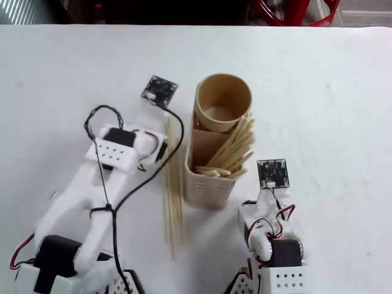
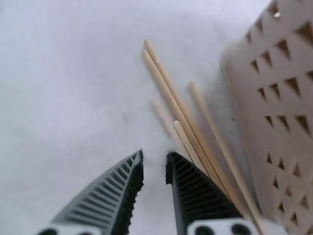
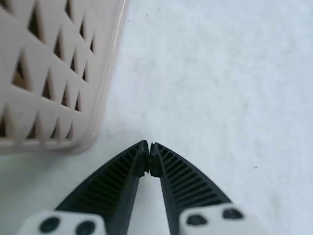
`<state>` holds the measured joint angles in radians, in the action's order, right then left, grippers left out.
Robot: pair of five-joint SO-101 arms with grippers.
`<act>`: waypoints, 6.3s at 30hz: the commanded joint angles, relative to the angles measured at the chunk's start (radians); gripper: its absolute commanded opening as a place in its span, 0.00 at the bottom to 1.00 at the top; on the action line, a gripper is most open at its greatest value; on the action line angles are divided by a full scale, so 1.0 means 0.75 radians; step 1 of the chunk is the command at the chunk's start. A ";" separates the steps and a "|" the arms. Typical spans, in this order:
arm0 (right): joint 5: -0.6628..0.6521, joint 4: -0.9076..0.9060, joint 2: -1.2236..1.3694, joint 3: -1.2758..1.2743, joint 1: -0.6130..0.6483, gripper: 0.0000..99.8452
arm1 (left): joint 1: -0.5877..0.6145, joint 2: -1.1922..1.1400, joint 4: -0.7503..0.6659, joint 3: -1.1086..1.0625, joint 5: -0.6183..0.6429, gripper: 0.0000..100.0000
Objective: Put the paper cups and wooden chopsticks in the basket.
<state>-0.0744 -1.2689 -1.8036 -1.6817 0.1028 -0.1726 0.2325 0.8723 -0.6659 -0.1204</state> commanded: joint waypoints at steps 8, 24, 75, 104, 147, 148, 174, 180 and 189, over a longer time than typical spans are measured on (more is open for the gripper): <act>-0.002 -0.005 -0.003 -0.012 -0.011 0.02 | -0.013 -0.001 -0.020 -0.057 0.160 0.23; -0.002 -0.005 -0.003 -0.012 -0.011 0.02 | -0.073 -0.289 -0.225 -0.035 0.209 0.25; -0.002 -0.005 -0.003 -0.012 -0.011 0.02 | 0.136 -0.531 0.252 0.423 0.020 0.18; -0.002 -0.005 -0.003 -0.012 -0.011 0.02 | 0.134 -0.416 0.160 0.213 0.053 0.07; -0.002 -0.005 -0.003 -0.012 -0.011 0.02 | 0.069 -0.449 0.145 0.180 0.137 0.10; -0.002 -0.005 -0.003 -0.012 -0.011 0.02 | 0.069 -0.451 0.147 0.182 0.137 0.10; -0.002 -0.005 -0.003 -0.012 -0.009 0.02 | 0.064 -0.457 0.072 0.522 -0.033 0.02; -0.002 -0.005 -0.003 -0.012 -0.009 0.02 | 0.058 -0.457 -0.012 0.636 -0.023 0.03; -0.002 -0.005 -0.003 -0.012 -0.009 0.02 | 0.069 -0.443 -0.010 0.518 -0.031 0.11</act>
<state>-0.0744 -1.2689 -1.8036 -1.6817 0.1028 -0.1250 -0.1143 0.8738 -0.2839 -0.1373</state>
